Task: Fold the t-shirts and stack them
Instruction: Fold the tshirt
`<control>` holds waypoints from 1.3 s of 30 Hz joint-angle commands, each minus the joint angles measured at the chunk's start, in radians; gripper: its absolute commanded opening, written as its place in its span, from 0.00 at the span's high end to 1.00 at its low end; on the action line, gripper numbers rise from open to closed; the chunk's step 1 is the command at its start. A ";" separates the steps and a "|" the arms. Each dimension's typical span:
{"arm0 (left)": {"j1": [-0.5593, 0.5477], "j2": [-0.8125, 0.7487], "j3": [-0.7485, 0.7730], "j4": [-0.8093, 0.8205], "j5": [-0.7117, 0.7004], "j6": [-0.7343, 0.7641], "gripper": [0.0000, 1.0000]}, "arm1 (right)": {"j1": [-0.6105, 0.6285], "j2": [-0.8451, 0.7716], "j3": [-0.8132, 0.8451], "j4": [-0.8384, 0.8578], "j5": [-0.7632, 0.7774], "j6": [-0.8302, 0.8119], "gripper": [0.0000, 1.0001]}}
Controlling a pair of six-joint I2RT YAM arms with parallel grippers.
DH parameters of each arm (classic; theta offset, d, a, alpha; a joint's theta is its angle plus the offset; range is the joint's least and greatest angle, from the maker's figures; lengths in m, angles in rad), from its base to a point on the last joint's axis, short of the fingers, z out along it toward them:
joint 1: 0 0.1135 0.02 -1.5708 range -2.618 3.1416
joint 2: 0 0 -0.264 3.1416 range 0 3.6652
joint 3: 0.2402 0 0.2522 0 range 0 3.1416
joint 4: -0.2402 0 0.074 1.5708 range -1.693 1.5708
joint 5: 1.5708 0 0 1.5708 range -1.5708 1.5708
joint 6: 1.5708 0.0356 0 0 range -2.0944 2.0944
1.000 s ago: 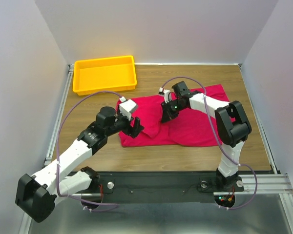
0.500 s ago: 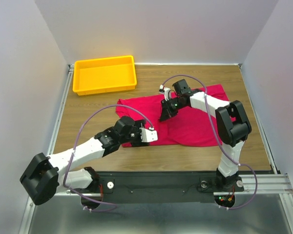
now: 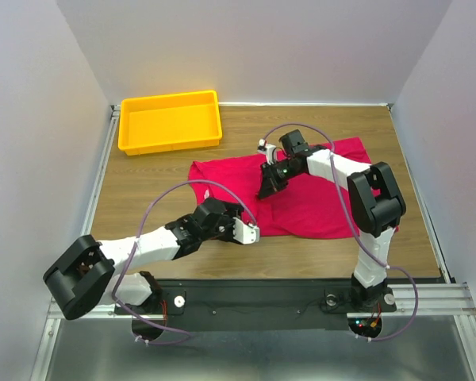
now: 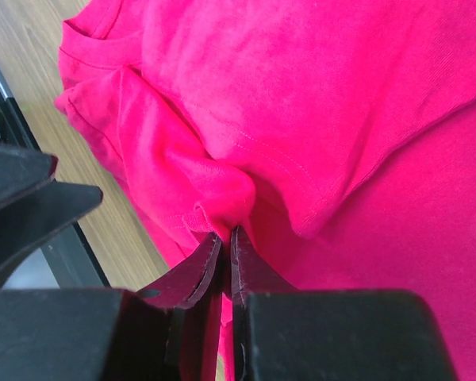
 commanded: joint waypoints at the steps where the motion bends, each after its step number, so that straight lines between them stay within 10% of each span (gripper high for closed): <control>1: -0.025 0.029 -0.013 0.100 -0.002 0.030 0.25 | -0.009 0.013 0.046 0.004 -0.044 0.023 0.89; 25: -0.088 0.164 0.013 0.224 0.003 -0.006 0.30 | -0.022 0.024 0.050 0.004 -0.072 0.040 0.89; 39: -0.090 0.192 0.036 0.263 -0.072 -0.013 0.70 | -0.025 0.016 0.038 0.003 -0.079 0.037 0.89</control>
